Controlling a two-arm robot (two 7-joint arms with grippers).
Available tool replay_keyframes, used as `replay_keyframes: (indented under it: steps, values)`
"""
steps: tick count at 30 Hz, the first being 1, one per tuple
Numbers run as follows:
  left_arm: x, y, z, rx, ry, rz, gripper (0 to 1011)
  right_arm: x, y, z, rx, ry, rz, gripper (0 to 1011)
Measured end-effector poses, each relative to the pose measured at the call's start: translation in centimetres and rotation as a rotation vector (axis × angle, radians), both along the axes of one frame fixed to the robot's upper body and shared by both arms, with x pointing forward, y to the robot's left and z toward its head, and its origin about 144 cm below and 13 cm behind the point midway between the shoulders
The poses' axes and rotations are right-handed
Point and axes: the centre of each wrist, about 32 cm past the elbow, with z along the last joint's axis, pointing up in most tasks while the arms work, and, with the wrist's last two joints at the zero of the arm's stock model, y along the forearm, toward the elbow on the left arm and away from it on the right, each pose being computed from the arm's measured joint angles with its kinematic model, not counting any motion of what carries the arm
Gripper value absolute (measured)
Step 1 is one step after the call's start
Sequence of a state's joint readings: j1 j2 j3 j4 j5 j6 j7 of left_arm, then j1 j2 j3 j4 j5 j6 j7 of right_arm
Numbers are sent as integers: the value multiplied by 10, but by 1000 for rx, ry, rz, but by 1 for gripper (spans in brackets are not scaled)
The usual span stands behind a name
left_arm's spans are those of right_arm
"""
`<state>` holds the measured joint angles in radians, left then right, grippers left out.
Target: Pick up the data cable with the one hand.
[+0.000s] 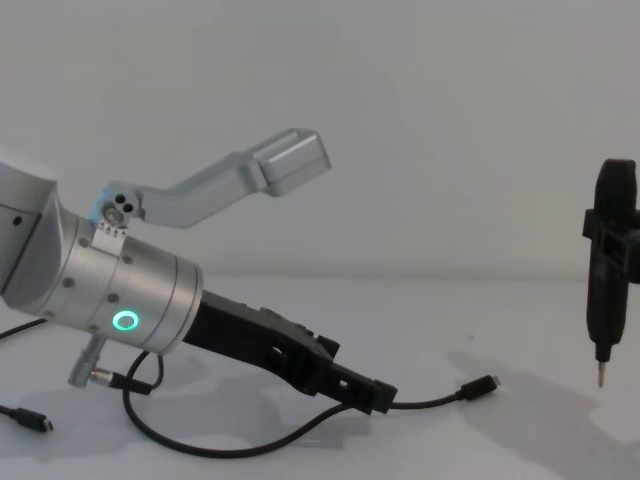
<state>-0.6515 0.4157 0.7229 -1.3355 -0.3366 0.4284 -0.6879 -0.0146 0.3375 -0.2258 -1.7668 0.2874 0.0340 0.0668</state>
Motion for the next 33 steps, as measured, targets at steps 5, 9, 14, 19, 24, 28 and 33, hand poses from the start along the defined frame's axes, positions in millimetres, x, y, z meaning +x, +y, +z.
replay_keyframes:
  steps: [5,9,14,19,24,28,33]
  values:
    - [2,-2,-3,6,9,0,1001,0,0,0,0,0,0,274]
    - [3,-3,-5,11,16,-2,1001,0,0,0,0,0,0,274]
    - [3,-6,-8,17,25,-5,1001,0,0,0,0,0,0,274]
    - [3,-7,-9,20,34,-7,1001,0,0,0,0,0,0,275]
    - [3,-9,-11,22,42,-7,996,0,0,0,0,0,0,275]
    - [2,-9,-12,23,46,-6,929,0,0,0,0,0,0,274]
    - [2,-9,-12,23,48,-5,809,0,0,0,0,0,0,274]
